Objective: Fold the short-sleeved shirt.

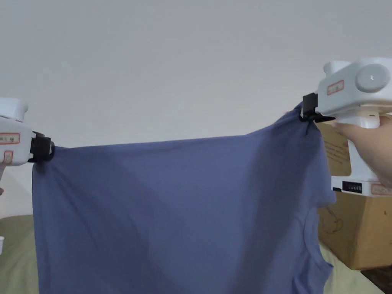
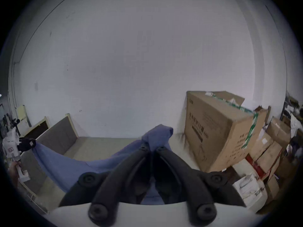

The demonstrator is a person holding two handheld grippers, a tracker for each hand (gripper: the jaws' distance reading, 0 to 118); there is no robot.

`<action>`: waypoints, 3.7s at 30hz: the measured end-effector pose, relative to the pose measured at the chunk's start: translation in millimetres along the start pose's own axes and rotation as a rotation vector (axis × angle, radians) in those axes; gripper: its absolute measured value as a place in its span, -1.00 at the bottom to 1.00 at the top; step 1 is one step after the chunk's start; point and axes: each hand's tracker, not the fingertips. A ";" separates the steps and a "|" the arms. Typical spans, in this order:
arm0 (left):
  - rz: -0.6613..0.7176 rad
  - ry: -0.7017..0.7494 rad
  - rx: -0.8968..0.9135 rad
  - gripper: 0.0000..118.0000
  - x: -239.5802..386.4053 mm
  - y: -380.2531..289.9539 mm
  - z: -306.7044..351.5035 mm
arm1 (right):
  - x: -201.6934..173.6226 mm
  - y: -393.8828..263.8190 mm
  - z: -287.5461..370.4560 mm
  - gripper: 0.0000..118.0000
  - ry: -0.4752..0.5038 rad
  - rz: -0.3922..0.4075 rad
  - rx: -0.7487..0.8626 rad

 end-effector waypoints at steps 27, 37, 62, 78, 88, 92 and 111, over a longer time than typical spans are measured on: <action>0.159 -0.020 -0.277 -0.97 34.6 -208.4 -180.3 | 11.8 -277.7 -161.7 -0.97 -0.084 -0.010 -0.347; 0.158 -0.096 -0.575 -0.97 41.2 -432.1 -23.0 | 78.9 -526.6 15.7 -0.97 -0.020 -0.048 -0.687; 0.222 -0.152 -0.374 0.93 57.5 -407.8 153.6 | 71.6 -474.1 184.5 1.00 0.033 -0.191 -0.505; 0.292 -0.176 0.131 -1.00 114.6 -283.1 190.7 | -12.8 -356.2 206.5 -1.00 0.032 -0.143 0.086; 0.158 -0.125 -0.052 -1.00 96.0 -279.3 169.8 | 2.9 -353.0 195.7 -1.00 0.003 -0.116 0.021; 0.323 -0.211 -0.599 -1.00 57.3 -328.1 125.3 | 4.6 -359.6 191.4 -1.00 0.042 -0.110 -0.050; 0.201 -0.184 -0.745 -0.93 52.5 -458.6 101.8 | 23.4 -421.7 176.5 -1.00 0.064 -0.110 -0.316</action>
